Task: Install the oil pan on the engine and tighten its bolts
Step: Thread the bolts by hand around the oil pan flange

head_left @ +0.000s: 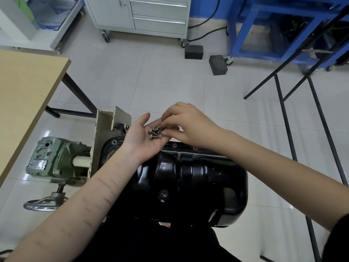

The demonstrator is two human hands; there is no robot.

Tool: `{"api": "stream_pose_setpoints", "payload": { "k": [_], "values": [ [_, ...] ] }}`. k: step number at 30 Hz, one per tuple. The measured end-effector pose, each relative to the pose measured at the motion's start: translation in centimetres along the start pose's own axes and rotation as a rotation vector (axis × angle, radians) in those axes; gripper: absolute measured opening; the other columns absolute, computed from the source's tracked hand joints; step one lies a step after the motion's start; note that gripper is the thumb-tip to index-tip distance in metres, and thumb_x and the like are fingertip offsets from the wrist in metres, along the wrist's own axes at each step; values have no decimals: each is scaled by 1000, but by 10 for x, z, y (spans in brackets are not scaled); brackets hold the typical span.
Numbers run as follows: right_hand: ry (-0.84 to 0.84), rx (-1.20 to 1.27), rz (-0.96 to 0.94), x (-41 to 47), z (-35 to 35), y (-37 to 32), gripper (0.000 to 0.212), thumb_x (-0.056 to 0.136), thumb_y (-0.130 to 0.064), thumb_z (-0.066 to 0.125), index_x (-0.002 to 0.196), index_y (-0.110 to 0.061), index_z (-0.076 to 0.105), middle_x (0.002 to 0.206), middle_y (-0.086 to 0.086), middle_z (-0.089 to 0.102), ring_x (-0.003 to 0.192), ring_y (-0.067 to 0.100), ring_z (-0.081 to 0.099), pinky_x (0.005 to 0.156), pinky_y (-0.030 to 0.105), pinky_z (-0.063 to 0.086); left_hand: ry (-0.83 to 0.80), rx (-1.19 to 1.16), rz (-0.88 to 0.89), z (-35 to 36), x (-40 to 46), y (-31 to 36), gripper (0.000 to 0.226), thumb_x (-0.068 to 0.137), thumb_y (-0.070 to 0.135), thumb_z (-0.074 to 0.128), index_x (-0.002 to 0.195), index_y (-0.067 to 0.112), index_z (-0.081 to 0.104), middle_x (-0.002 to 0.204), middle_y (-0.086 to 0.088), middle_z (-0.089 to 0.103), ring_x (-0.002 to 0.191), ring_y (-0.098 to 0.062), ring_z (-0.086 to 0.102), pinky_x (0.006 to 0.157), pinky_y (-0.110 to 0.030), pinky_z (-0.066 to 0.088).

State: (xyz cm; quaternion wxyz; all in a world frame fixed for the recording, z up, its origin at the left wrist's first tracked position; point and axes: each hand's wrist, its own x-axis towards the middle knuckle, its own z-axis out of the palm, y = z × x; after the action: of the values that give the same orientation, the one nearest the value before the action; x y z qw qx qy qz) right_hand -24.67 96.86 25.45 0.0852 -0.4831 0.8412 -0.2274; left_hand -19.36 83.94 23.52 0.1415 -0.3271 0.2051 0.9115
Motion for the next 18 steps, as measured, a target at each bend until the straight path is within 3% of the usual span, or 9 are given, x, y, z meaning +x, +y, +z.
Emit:
{"api": "stream_pose_setpoints", "payload": {
  "k": [5, 8, 11, 13, 15, 18],
  "values": [
    [21, 75, 59, -8, -4, 2, 18, 81, -7, 65, 98, -5, 71, 98, 15, 64, 94, 32, 54, 84, 45, 41, 13, 26, -11, -1, 0, 1, 51, 98, 34, 32, 106, -9, 58, 93, -21, 65, 79, -28, 67, 59, -37, 59],
    [35, -31, -10, -9, -4, -2, 29, 81, -4, 62, 108, -13, 68, 91, 16, 61, 89, 32, 52, 75, 37, 42, 44, 45, -3, -1, 0, 0, 50, 98, 34, 33, 100, -9, 60, 86, -20, 68, 72, -27, 68, 60, -40, 58],
    [-99, -226, -54, -8, -1, -2, 35, 92, -14, 46, 124, -23, 57, 110, 7, 56, 102, 25, 47, 76, 32, 36, 51, 47, 0, -1, 1, 1, 51, 98, 35, 33, 106, -8, 59, 85, -19, 67, 73, -24, 66, 59, -37, 59],
    [-126, -218, -58, -11, -2, -1, 33, 95, -17, 42, 124, -19, 56, 118, 4, 54, 106, 23, 46, 75, 30, 36, 44, 19, -2, -2, 2, 1, 52, 98, 35, 32, 110, -9, 56, 88, -21, 67, 69, -27, 68, 57, -35, 59],
    [-131, -182, -68, -14, -4, 0, 30, 96, -21, 43, 122, -14, 57, 122, 2, 55, 108, 23, 47, 81, 32, 42, 48, 6, 4, -2, 2, 0, 51, 98, 34, 32, 104, -10, 58, 83, -23, 68, 63, -28, 69, 55, -34, 58],
    [-75, -134, -65, -14, -3, 0, 26, 93, -16, 50, 115, -5, 59, 113, 9, 60, 101, 25, 54, 82, 37, 44, 58, 15, 20, -1, 3, -1, 61, 98, 33, 35, 75, -12, 69, 76, -24, 69, 64, -29, 70, 55, -39, 58]
  ]
}}
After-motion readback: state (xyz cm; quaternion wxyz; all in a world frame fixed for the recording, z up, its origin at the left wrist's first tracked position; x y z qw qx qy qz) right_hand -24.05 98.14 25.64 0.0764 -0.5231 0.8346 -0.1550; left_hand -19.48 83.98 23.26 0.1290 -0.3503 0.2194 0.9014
